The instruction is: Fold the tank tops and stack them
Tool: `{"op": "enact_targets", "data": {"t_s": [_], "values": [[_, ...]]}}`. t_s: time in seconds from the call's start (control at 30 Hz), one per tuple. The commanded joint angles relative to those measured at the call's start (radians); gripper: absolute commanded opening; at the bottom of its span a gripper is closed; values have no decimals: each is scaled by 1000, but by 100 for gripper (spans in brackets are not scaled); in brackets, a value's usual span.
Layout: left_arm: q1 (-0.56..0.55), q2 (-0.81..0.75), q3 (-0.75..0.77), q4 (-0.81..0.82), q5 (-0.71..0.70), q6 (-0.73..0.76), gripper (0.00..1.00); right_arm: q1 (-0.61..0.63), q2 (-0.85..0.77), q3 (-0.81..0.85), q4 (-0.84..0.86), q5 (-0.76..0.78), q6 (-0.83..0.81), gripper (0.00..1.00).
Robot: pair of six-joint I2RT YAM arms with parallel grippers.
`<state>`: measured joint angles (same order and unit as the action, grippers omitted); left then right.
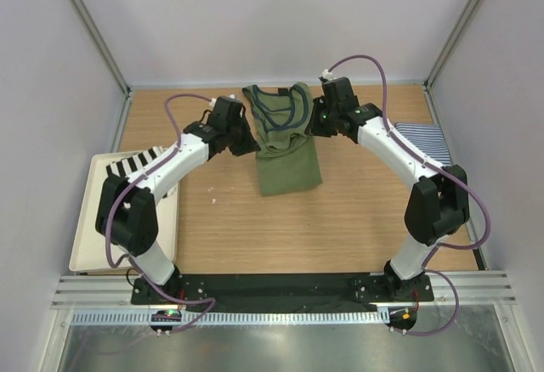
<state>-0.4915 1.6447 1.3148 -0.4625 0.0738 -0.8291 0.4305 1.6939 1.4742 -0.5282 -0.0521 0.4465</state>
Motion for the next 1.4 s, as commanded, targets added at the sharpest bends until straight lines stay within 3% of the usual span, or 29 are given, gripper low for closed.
{"op": "enact_targets", "data": {"t_s": [0.0,0.77,0.83,0.9,0.93,0.97,1.0,1.03,1.1,1.17,1.37], "values": [[19,32,63,36,38,21,0,-25,25,67,56,-2,-9,5],[114,315,300,50,132,-7,0,-110,286,238,132,-83,17,6],[123,351,345,44,130,-8,0,-127,315,245,163,-114,27,9],[133,409,394,45,136,-11,0,-144,363,262,194,-117,38,18],[134,429,412,50,155,-10,4,-153,380,268,206,-117,44,27],[137,470,434,50,159,-1,12,-162,398,279,212,-117,61,48],[145,483,472,47,161,1,22,-168,417,291,220,-117,63,55],[151,492,486,47,164,2,43,-185,423,296,223,-117,67,59],[159,483,506,44,164,16,59,-199,397,279,227,-123,75,62],[160,449,480,33,126,37,64,-208,354,236,255,-115,66,69],[143,282,290,59,145,58,67,-217,175,-17,336,-237,61,65]]}}
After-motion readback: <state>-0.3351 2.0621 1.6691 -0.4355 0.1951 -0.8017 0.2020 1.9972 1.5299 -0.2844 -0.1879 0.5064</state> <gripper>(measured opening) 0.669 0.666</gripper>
